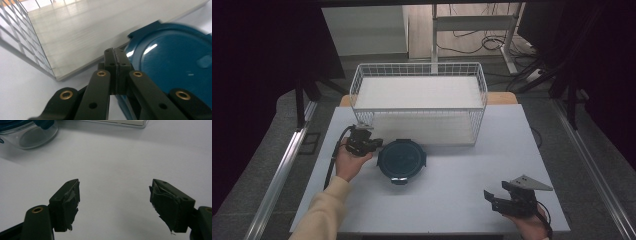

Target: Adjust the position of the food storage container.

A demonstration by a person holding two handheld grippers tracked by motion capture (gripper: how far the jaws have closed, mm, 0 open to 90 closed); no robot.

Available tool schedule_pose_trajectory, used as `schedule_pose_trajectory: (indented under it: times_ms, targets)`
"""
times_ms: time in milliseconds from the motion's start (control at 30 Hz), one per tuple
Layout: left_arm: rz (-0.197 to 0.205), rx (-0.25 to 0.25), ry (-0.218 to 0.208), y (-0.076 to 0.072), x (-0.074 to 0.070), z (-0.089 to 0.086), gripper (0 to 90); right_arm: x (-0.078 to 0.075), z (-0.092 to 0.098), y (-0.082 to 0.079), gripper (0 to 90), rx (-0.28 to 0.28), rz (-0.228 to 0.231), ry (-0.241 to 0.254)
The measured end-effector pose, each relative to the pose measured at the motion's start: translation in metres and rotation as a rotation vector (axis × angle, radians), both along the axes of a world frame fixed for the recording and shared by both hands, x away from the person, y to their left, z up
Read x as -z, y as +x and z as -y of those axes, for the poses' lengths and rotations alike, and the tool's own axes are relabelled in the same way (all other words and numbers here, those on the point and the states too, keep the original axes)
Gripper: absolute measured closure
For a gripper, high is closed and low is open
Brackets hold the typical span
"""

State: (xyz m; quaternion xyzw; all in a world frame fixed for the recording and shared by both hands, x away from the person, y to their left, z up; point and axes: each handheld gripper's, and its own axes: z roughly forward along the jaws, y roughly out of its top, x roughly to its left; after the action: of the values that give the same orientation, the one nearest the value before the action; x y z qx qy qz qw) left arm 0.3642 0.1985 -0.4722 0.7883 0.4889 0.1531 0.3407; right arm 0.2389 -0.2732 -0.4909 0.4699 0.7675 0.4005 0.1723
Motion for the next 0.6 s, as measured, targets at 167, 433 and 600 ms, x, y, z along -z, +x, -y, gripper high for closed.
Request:
schedule_pose_trajectory:
  times_ms: [167,433,600]
  targets:
    - [-0.021,0.016,0.009,0.007,0.007,-0.001,90.0,0.001,0.0,0.0,24.0,0.0,-0.002,-0.002]
    - [-0.04,0.071,0.046,0.015,0.013,0.007,90.0,0.003,0.001,0.002,23.9,0.01,-0.015,-0.009]
    - [-0.047,0.084,0.055,0.016,0.012,0.008,90.0,0.004,0.001,0.003,23.9,0.009,-0.018,-0.008]
